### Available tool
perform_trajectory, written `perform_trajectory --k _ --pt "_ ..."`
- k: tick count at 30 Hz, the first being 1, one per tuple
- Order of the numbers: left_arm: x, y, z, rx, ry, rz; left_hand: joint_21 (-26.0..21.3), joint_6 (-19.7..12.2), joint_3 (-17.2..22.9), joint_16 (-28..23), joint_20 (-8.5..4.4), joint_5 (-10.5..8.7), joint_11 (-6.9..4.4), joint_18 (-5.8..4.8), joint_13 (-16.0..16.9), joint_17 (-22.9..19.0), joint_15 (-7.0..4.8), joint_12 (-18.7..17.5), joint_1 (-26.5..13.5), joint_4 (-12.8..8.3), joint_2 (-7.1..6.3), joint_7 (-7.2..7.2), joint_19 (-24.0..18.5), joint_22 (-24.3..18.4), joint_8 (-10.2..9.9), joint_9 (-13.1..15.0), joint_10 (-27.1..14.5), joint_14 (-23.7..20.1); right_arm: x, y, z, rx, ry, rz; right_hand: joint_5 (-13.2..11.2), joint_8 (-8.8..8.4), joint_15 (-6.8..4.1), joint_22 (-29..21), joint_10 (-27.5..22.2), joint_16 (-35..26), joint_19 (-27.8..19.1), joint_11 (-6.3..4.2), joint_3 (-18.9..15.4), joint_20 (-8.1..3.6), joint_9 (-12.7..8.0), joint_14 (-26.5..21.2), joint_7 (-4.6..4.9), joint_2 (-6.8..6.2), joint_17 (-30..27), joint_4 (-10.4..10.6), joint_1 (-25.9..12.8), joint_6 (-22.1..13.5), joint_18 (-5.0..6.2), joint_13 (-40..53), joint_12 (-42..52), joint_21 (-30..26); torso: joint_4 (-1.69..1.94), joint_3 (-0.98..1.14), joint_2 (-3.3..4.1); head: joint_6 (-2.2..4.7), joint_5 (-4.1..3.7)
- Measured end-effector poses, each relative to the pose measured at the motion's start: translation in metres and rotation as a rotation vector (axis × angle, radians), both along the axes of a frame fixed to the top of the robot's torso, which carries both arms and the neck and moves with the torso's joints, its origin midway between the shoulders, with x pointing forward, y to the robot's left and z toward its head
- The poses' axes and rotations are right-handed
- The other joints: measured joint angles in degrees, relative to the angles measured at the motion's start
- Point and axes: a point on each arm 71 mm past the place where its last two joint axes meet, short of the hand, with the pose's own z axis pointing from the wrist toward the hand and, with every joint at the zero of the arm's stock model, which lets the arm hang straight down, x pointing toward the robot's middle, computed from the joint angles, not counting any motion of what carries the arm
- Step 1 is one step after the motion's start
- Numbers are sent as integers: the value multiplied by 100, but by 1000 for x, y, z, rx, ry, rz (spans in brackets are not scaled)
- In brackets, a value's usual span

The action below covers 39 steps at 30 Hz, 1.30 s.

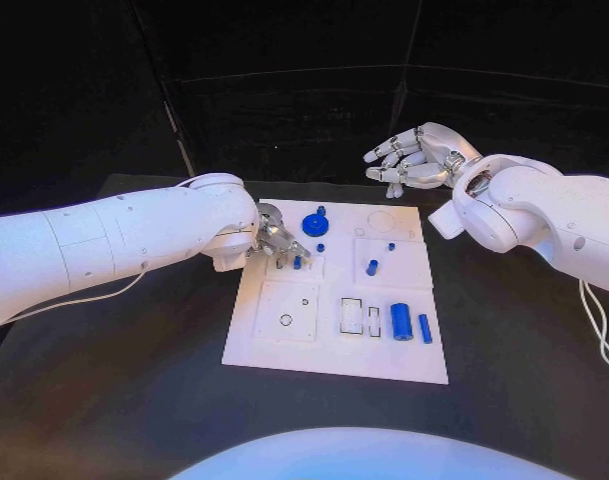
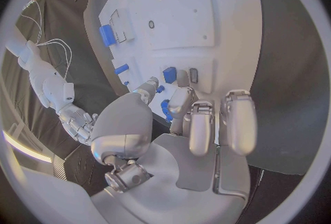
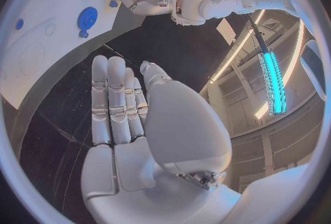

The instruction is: Assemble the parts on the task board

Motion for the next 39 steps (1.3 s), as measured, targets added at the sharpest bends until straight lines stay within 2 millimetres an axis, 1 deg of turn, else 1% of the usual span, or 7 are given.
perform_trajectory --k 5,8,10,12,17,26,39 --pt "7 2 23 -34 -37 10 -63 -39 -309 0 0 0 -11 0 -88 0 0 -90 94 25 -99 33 0 0 0 5 -15 0 1 0 -1 -1 0 -2 0 0 0 0 0 0 -20 0 0 20 0 0 0 0 0 0 0 0 0 0 21 0 -1 1 -1 38 -13" --pt "10 5 32 -39 -54 16 -125 -152 -450 0 0 0 34 0 -157 0 0 -165 240 15 -103 61 0 0 -54 -7 -95 0 2 1 -1 -1 1 0 0 0 0 0 0 0 -20 0 0 20 0 0 0 0 0 0 0 0 0 0 21 0 -1 3 -1 66 -15" --pt "13 8 38 -39 -64 20 -218 -285 -496 0 0 0 66 0 -299 0 0 -296 425 -27 -40 112 0 -29 -163 -70 -212 0 2 1 -2 -1 1 0 0 0 0 0 0 0 -20 0 0 20 0 0 0 0 -3 0 0 0 0 -3 21 0 -1 3 -1 82 -15" --pt "19 11 46 -39 -77 28 -290 -377 -535 0 0 0 117 0 -486 0 56 -468 585 -67 58 188 0 -100 -293 -162 -343 -10 2 0 -2 -1 1 -1 0 0 0 0 0 0 -20 0 0 20 0 0 0 0 -6 0 0 0 -1 -7 21 0 -1 3 -1 101 -23" --pt "33 22 54 -31 -97 63 -310 -434 -657 0 60 0 187 1 -609 0 95 -554 804 -67 206 245 2 -114 -492 -352 -414 -10 2 -1 -2 -1 0 -3 0 0 0 0 0 0 -20 0 0 20 0 0 0 0 -6 0 0 0 0 -6 21 0 -7 2 1 124 -21" --pt "56 28 53 -2 -94 99 -310 -454 -799 0 99 -1 226 1 -644 0 136 -577 903 -24 255 265 3 -111 -564 -489 -452 -10 2 3 -2 2 -4 4 26 6 0 0 0 0 -20 0 10 20 0 0 0 0 -12 10 0 0 0 -12 21 0 -14 2 12 130 -1" --pt "65 32 30 59 -59 96 -310 -430 -873 0 99 -1 226 1 -650 0 136 -577 940 22 293 288 3 -103 -588 -550 -452 -10 2 3 -2 3 -7 5 27 21 0 0 0 0 -19 0 16 20 0 0 0 1 -14 16 0 0 0 -13 21 0 -14 -1 12 93 1"
